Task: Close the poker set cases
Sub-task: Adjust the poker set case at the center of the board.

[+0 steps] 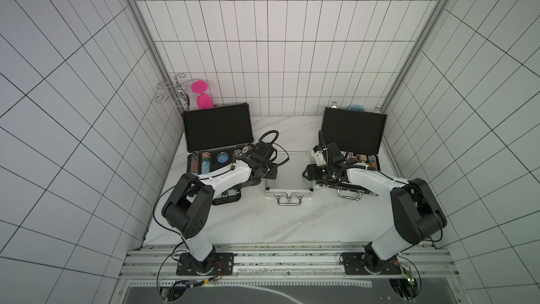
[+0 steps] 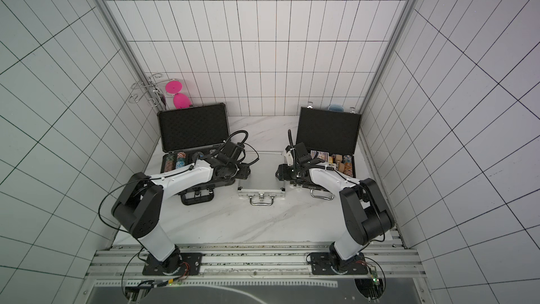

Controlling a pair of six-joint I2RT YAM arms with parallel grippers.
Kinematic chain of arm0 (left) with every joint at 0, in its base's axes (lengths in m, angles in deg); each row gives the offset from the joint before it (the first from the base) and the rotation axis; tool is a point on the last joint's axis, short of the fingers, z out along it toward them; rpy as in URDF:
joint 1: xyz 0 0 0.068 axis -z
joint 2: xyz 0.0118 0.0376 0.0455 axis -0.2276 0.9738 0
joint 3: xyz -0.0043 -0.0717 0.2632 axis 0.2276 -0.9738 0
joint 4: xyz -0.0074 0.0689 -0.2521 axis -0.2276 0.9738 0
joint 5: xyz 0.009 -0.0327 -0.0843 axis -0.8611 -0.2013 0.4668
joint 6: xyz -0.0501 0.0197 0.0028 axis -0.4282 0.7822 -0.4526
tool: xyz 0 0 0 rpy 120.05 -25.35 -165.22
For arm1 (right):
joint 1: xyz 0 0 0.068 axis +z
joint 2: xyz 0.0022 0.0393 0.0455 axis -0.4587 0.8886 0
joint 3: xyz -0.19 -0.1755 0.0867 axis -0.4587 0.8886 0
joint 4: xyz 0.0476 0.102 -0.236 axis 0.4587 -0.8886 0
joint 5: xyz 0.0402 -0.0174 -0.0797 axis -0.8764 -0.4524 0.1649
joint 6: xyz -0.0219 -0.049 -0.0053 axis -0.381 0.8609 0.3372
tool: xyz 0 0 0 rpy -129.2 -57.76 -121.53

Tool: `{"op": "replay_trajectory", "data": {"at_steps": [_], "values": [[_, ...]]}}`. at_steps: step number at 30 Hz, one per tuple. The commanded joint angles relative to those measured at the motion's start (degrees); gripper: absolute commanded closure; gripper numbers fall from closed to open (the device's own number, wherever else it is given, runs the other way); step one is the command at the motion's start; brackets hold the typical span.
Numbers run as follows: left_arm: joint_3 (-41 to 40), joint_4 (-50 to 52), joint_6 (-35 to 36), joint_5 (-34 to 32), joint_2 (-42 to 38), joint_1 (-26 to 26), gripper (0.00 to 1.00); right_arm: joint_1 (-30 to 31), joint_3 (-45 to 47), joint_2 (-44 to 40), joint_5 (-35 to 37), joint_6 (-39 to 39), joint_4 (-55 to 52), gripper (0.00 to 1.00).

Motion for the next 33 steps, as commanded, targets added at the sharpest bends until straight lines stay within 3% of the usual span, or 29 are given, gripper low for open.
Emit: {"op": "replay_trajectory", "data": {"at_steps": [1,8,21,28,33], "values": [[-0.21,-3.21,-1.04,2.87,1.9,-0.22,0.52,-0.65,-4.43,2.17,-1.74,-1.06,1.59,0.46],[2.21,-4.93,-2.38,2.48,5.75,-1.62,0.57,-1.97,-5.41,5.8,-3.59,-2.49,4.87,0.54],[11.32,-1.79,0.18,1.42,10.71,-3.08,0.53,-4.68,-13.19,12.46,-4.55,0.26,3.44,0.52],[9.76,1.99,4.55,-1.36,1.49,-1.67,0.52,-4.66,-12.58,5.51,-1.34,0.73,-0.79,0.46],[10.29,3.24,4.22,-0.14,1.6,2.46,0.57,-3.06,-8.95,0.49,0.7,-0.87,-1.4,0.45]]}}
